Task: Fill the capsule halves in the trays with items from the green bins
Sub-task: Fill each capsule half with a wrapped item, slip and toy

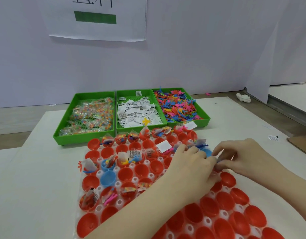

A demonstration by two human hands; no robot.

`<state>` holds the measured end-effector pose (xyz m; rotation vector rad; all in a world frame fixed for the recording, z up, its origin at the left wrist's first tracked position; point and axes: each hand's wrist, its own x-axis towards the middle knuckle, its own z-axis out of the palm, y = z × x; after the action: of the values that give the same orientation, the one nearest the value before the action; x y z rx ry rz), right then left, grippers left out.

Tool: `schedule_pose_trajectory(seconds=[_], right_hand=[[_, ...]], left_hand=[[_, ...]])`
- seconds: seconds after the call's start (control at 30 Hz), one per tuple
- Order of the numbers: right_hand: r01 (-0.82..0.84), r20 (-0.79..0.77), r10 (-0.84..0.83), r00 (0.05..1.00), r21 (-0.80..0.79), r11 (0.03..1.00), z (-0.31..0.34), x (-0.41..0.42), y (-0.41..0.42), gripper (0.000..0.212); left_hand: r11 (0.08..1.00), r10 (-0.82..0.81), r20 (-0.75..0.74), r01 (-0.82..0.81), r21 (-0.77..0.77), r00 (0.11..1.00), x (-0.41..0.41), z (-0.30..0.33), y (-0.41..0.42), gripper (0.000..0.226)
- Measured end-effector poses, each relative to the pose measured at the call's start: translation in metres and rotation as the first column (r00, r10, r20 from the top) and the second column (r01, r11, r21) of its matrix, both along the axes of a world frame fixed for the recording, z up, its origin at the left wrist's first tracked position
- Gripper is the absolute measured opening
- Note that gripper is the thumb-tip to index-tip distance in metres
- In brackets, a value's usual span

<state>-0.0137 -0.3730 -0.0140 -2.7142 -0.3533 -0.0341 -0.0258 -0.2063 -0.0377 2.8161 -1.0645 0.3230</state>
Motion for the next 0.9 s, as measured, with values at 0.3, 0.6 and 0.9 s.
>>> schedule_pose_trajectory(seconds=[0.3, 0.6, 0.9], right_hand=[[-0.021, -0.125, 0.033, 0.992, 0.096, 0.995, 0.012, 0.000, -0.008, 0.026], [0.033, 0.033, -0.041, 0.999, 0.220, 0.975, 0.021, 0.027, -0.005, 0.008], [0.157, 0.001, -0.166, 0.986, 0.316, 0.936, 0.005, 0.144, 0.047, 0.038]], left_hand=[[0.846, 0.248, 0.136, -0.146, -0.512, 0.959, 0.024, 0.039, 0.061, 0.048], [0.568, 0.738, -0.272, -0.786, -0.243, 0.617, 0.096, 0.014, 0.216, 0.046], [0.446, 0.828, -0.268, -0.868, -0.221, 0.493, 0.100, -0.007, 0.232, 0.028]])
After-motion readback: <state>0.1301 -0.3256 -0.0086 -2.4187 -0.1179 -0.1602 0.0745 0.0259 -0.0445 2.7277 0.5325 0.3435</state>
